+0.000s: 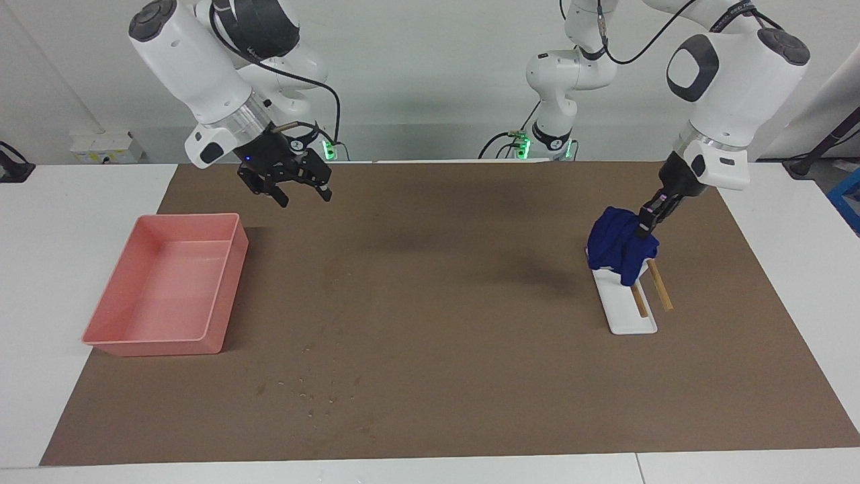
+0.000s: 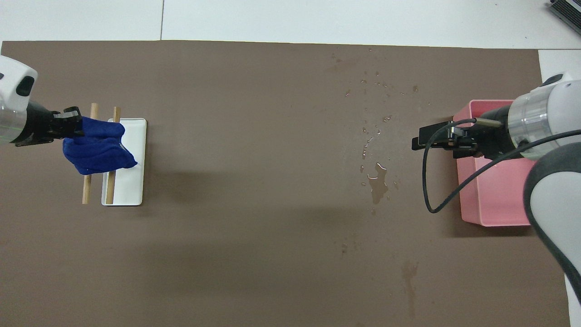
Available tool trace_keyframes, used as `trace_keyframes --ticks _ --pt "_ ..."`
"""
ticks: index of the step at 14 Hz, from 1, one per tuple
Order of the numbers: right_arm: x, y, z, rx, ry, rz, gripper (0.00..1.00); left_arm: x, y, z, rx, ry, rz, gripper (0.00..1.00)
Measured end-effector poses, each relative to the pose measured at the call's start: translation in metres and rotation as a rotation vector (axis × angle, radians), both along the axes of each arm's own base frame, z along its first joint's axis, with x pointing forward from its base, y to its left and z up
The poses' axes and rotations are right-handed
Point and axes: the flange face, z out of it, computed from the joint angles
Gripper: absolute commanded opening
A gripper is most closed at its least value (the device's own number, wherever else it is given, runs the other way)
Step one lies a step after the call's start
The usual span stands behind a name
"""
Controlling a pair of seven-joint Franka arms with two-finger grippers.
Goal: Wipe water with towel using both arms
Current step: 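Lift the towel with the left gripper while the right gripper reaches toward it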
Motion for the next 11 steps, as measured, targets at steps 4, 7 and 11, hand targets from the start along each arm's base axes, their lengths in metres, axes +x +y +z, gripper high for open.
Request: trace_keyframes --ticks 4,7,11 --pt "-0.001 0.025 -0.005 0.157 0.085 -0.218 1.00 -0.009 -0.087 0.005 -0.270 0.124 0.317 0.00" --pt "0.003 0.032 -0.012 0.320 0.177 -0.433 1.00 -0.022 -0.145 0.002 -0.400 0.190 0.438 0.00" --pt "0.003 0.057 -0.035 0.538 0.289 -0.681 1.00 -0.034 -0.192 0.008 -0.522 0.213 0.516 0.00"
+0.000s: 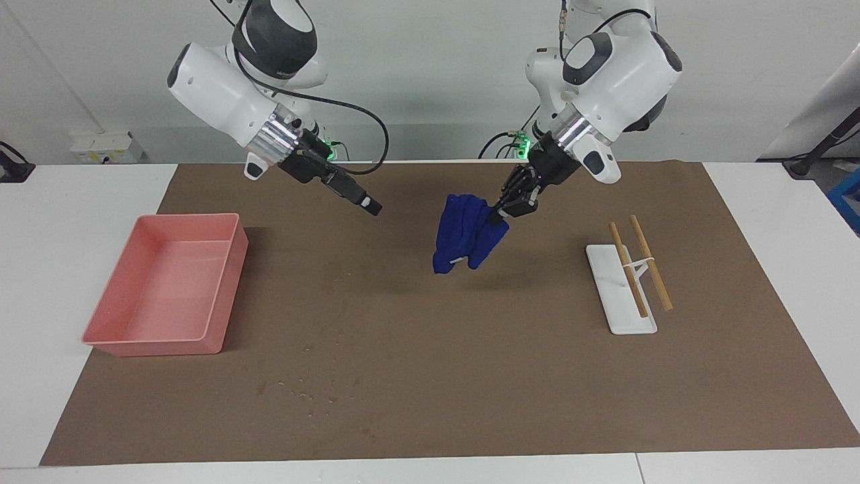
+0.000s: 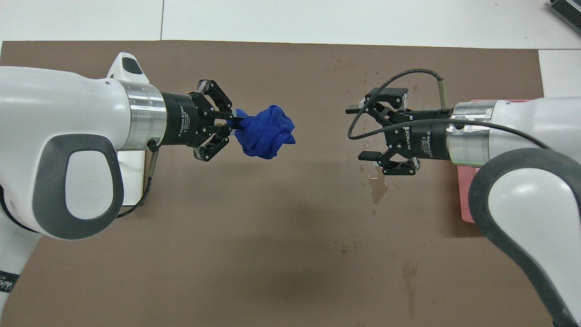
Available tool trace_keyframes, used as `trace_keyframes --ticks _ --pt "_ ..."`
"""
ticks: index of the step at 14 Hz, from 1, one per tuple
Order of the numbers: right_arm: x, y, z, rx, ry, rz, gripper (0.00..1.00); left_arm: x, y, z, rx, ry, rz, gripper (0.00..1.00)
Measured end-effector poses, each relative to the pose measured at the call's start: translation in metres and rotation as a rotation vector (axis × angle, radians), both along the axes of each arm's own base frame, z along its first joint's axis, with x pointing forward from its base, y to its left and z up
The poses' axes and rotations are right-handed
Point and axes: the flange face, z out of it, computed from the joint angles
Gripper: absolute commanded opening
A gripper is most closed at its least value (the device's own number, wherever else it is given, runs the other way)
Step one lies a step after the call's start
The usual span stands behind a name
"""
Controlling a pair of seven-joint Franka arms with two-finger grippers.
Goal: Wipe water with towel using both arms
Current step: 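Lift the towel with the left gripper while the right gripper reaches toward it, then grasp the towel with the right gripper from the left gripper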
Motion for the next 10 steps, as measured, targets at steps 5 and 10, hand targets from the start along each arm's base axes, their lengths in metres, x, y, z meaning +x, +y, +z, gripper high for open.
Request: trace_keyframes --ticks 5,10 --pt "-0.017 0.052 -0.010 0.093 0.093 -0.101 1.00 -0.026 -0.062 0.005 -0.067 -0.008 0.096 0.00" --pt "-0.011 0.037 -0.011 0.119 0.104 -0.138 1.00 -0.045 -0.091 0.000 -0.079 0.010 0.087 0.00"
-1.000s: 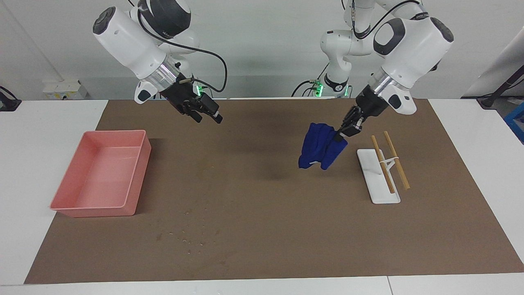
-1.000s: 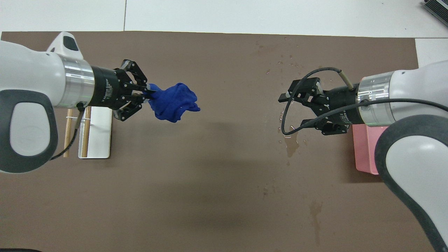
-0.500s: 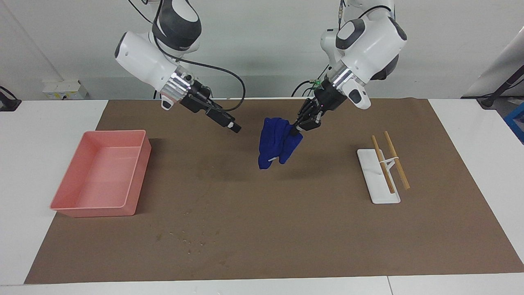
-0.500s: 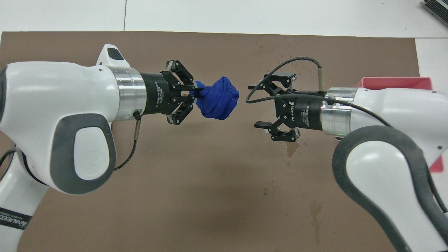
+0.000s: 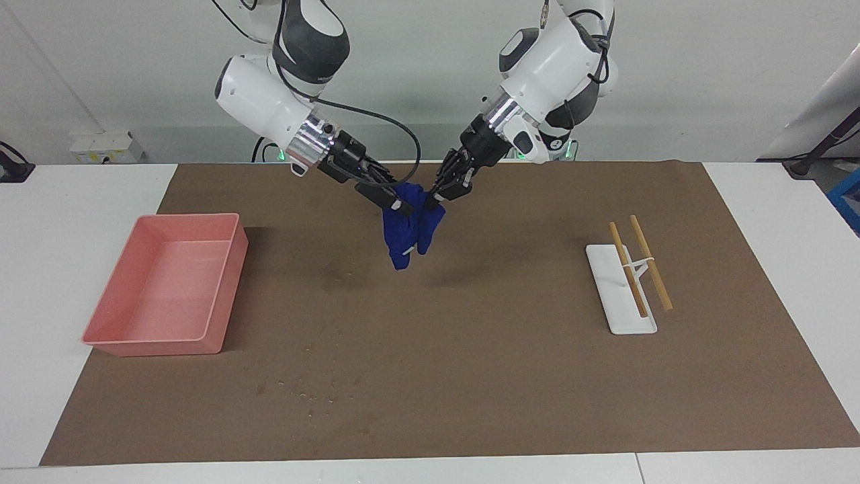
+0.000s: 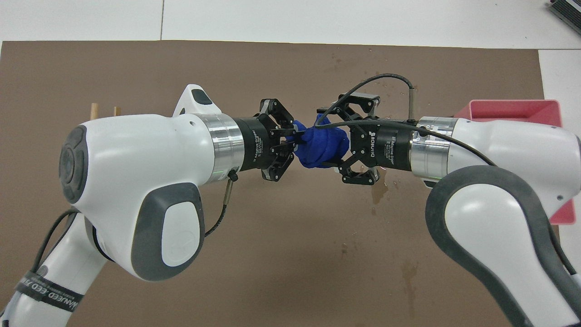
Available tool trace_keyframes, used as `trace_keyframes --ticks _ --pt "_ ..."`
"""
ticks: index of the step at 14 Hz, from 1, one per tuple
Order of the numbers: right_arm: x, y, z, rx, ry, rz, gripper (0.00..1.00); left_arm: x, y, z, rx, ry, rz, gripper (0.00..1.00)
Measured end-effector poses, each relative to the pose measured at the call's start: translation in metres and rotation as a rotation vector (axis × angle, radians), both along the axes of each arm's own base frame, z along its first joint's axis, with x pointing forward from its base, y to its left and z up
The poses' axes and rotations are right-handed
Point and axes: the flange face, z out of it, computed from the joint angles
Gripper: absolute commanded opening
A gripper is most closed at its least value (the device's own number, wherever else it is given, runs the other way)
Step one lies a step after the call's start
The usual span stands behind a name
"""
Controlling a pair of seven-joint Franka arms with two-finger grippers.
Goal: Wipe water with towel using both arms
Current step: 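Grasp the towel with the right gripper from the left gripper, then release the towel from the left gripper and lower it onto the water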
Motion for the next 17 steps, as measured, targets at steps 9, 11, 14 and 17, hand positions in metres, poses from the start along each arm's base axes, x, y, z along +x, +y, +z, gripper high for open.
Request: trace_keyframes --ticks 9,11,14,17 --pt "-0.001 -0.002 -0.007 -0.037 -0.093 0.078 0.00 -0.003 -0.004 0.006 -0.016 -0.015 0.017 0.00" --pt "0.000 -0.005 -0.007 -0.051 -0.133 0.109 0.00 -0.004 -0.005 0.005 -0.014 -0.014 0.015 0.00" --pt "0.000 -0.008 -0.009 -0.056 -0.152 0.142 0.00 -0.005 -0.006 0.005 -0.006 -0.024 0.004 1.00" --pt "-0.003 -0.007 -0.015 -0.112 -0.187 0.239 0.00 -0.007 -0.006 0.008 0.147 -0.165 -0.100 1.00"
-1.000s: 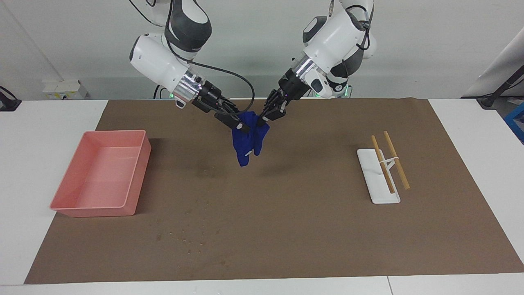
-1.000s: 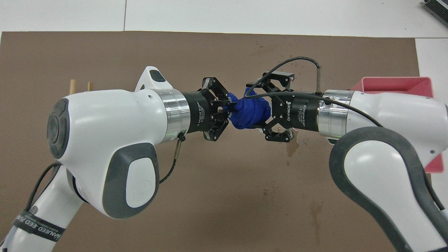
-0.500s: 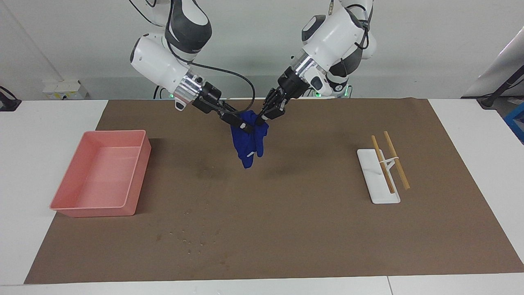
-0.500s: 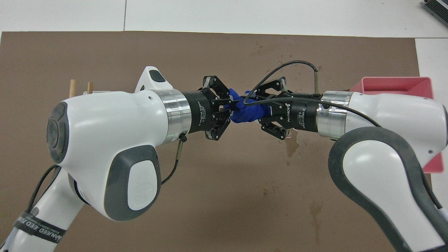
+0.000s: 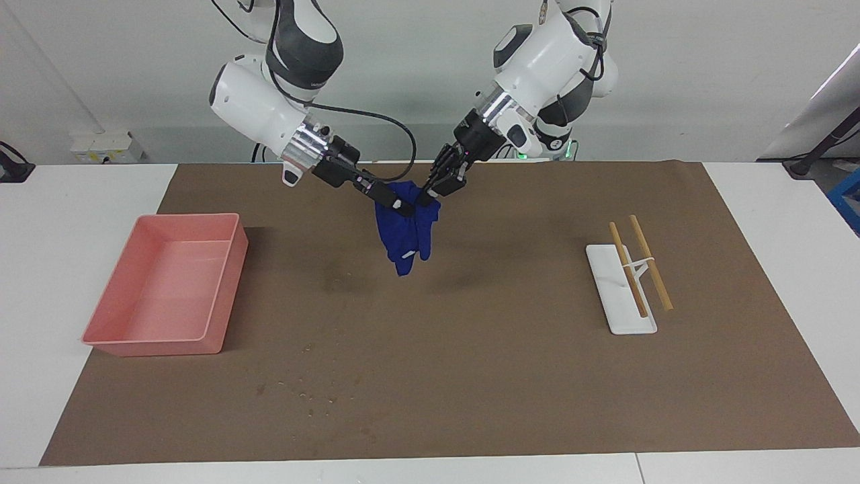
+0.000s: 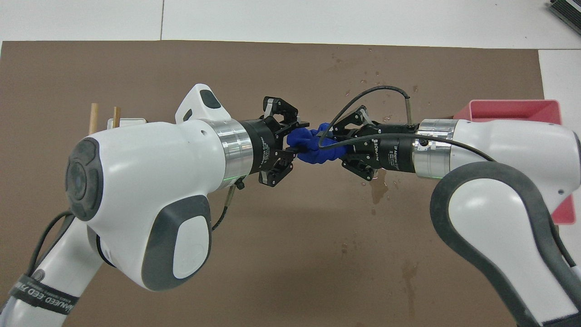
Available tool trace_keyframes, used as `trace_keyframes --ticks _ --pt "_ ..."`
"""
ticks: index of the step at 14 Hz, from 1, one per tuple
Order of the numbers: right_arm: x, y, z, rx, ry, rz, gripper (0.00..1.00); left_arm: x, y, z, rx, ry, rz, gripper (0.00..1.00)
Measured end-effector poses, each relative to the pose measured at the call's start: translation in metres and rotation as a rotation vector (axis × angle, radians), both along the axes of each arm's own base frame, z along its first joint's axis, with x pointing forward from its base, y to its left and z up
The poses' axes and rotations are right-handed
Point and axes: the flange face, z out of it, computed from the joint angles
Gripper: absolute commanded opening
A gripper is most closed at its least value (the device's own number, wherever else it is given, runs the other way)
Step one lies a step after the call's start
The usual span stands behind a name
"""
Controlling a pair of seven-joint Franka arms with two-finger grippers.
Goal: Wipe water with towel using both arms
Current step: 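Release the towel from the left gripper and lower it onto the water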
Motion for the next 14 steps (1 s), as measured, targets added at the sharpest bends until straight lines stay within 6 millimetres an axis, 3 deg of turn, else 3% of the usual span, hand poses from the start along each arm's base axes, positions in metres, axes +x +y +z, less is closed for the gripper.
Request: trace_keyframes --ticks 2,3,7,10,14 --pt "-0.007 0.000 -0.010 -0.172 -0.077 0.192 0.00 0.006 0.013 -0.003 0.147 -0.086 -0.142 1.00" --pt "-0.011 -0.002 -0.016 -0.280 -0.129 0.318 0.00 0.015 0.030 -0.005 0.220 -0.128 -0.229 1.00" --pt "-0.013 -0.039 -0.039 -0.579 -0.294 0.743 0.00 0.055 0.130 -0.017 0.545 -0.240 -0.623 1.00" --pt "-0.018 -0.081 -0.085 -0.628 -0.333 0.974 0.00 0.064 0.186 -0.008 0.727 -0.234 -0.939 1.00" --pt "-0.036 -0.084 -0.151 -0.622 -0.292 1.016 0.00 0.072 0.296 0.026 0.733 -0.195 -1.186 1.00"
